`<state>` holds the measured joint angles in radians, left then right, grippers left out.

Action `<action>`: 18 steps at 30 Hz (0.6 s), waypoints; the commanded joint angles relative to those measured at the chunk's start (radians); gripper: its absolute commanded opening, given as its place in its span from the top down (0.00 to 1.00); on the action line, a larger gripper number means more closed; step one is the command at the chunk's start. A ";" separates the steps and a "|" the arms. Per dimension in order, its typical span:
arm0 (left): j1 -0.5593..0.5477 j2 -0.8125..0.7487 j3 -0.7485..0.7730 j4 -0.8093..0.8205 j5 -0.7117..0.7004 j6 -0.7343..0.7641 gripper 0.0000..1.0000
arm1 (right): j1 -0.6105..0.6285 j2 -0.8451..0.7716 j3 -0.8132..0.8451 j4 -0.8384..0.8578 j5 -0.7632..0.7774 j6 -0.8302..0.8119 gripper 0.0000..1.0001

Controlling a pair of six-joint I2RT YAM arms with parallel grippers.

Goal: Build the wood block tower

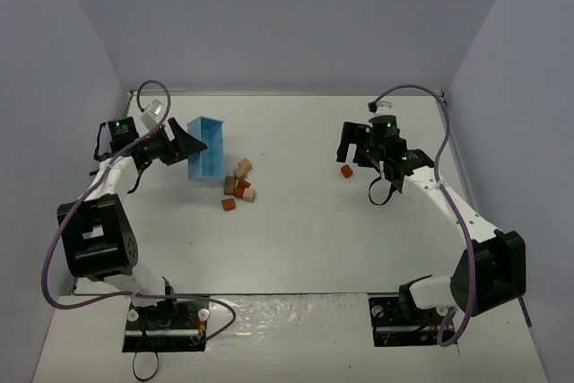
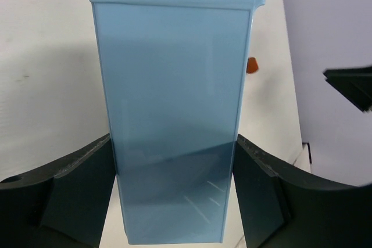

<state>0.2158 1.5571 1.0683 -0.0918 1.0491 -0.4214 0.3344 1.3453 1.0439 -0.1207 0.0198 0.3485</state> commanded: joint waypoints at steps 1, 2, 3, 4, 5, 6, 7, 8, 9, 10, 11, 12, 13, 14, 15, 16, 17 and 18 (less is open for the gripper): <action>0.019 0.059 0.070 0.129 -0.111 -0.094 1.00 | -0.005 -0.035 -0.009 0.027 -0.011 -0.013 0.00; 0.019 0.075 0.073 0.140 -0.130 -0.096 1.00 | -0.005 -0.035 -0.010 0.027 -0.011 -0.013 0.00; 0.019 0.111 0.079 0.159 -0.159 -0.127 1.00 | -0.005 -0.035 -0.011 0.027 -0.011 -0.014 0.00; 0.019 0.118 0.081 0.173 -0.171 -0.134 1.00 | -0.005 -0.035 -0.011 0.026 -0.011 -0.014 0.00; 0.018 0.142 0.089 0.179 -0.183 -0.151 1.00 | -0.005 -0.036 -0.015 0.026 -0.011 -0.013 0.00; 0.017 0.169 0.099 0.183 -0.194 -0.168 1.00 | -0.005 -0.036 -0.018 0.026 -0.011 -0.013 0.00; 0.016 0.184 0.109 0.186 -0.202 -0.175 1.00 | -0.005 -0.036 -0.020 0.026 -0.011 -0.014 0.00; 0.015 0.199 0.116 0.190 -0.206 -0.181 1.00 | -0.005 -0.034 -0.021 0.026 -0.010 -0.013 0.00; 0.015 0.219 0.119 0.199 -0.207 -0.188 1.00 | -0.005 -0.033 -0.022 0.025 -0.010 -0.012 0.00; 0.016 0.244 0.122 0.210 -0.209 -0.197 1.00 | -0.005 -0.031 -0.022 0.024 -0.011 -0.010 0.00; 0.014 0.255 0.122 0.220 -0.213 -0.202 1.00 | -0.005 -0.031 -0.022 0.024 -0.011 -0.011 0.00; 0.015 0.270 0.124 0.222 -0.213 -0.205 1.00 | -0.005 -0.029 -0.022 0.024 -0.011 -0.010 0.00; 0.016 0.284 0.125 0.223 -0.218 -0.207 1.00 | -0.005 -0.027 -0.021 0.024 -0.011 -0.010 0.00; 0.018 0.295 0.125 0.223 -0.226 -0.210 0.99 | -0.005 -0.026 -0.019 0.024 -0.011 -0.011 0.00; 0.019 0.301 0.121 0.221 -0.237 -0.215 0.94 | -0.005 -0.026 -0.017 0.022 -0.011 -0.012 0.00; 0.022 0.306 0.118 0.214 -0.252 -0.224 0.87 | -0.005 -0.027 -0.015 0.021 -0.011 -0.013 0.00; 0.026 0.307 0.117 0.198 -0.275 -0.229 0.77 | -0.006 -0.028 -0.013 0.021 -0.011 -0.013 0.00; 0.029 0.307 0.115 0.169 -0.302 -0.221 0.61 | -0.005 -0.029 -0.013 0.021 -0.011 -0.014 0.00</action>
<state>0.2351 1.8864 1.1482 0.0540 0.8346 -0.6362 0.3344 1.3453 1.0161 -0.1249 0.0136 0.3397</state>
